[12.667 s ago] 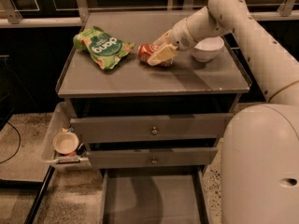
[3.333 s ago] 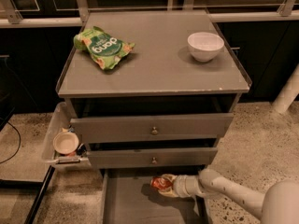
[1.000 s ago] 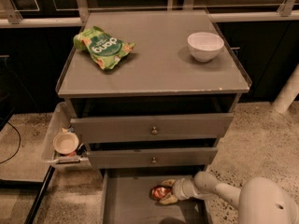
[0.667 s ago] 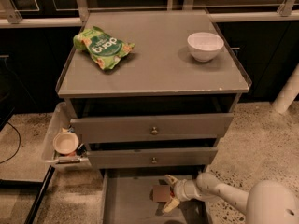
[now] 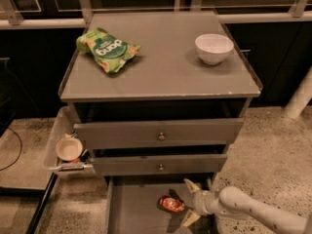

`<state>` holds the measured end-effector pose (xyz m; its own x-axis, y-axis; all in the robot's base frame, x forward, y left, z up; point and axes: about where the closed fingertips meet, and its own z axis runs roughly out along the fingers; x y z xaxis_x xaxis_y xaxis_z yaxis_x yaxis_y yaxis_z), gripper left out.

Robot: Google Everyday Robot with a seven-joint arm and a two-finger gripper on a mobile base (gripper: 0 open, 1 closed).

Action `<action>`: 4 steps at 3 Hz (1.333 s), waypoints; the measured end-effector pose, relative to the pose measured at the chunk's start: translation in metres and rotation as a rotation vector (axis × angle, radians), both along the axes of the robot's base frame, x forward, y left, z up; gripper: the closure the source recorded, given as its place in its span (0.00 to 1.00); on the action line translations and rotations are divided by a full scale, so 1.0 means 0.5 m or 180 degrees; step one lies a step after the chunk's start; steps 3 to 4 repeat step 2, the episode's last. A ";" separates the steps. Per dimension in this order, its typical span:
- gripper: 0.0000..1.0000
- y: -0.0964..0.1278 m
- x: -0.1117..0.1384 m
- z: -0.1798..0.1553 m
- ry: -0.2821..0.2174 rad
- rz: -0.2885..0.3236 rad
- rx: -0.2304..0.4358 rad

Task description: Place coke can into bottom drawer

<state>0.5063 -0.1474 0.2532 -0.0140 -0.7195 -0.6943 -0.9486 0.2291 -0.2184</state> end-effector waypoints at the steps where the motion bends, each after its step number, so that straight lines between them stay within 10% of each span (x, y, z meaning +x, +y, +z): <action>1: 0.00 -0.042 -0.049 0.073 -0.0179 0.0009 -0.0245; 4: 0.00 -0.033 -0.066 0.082 -0.0172 0.0062 -0.0259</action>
Offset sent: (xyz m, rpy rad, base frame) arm -0.0223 -0.0190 0.0330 -0.0694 -0.0507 0.0022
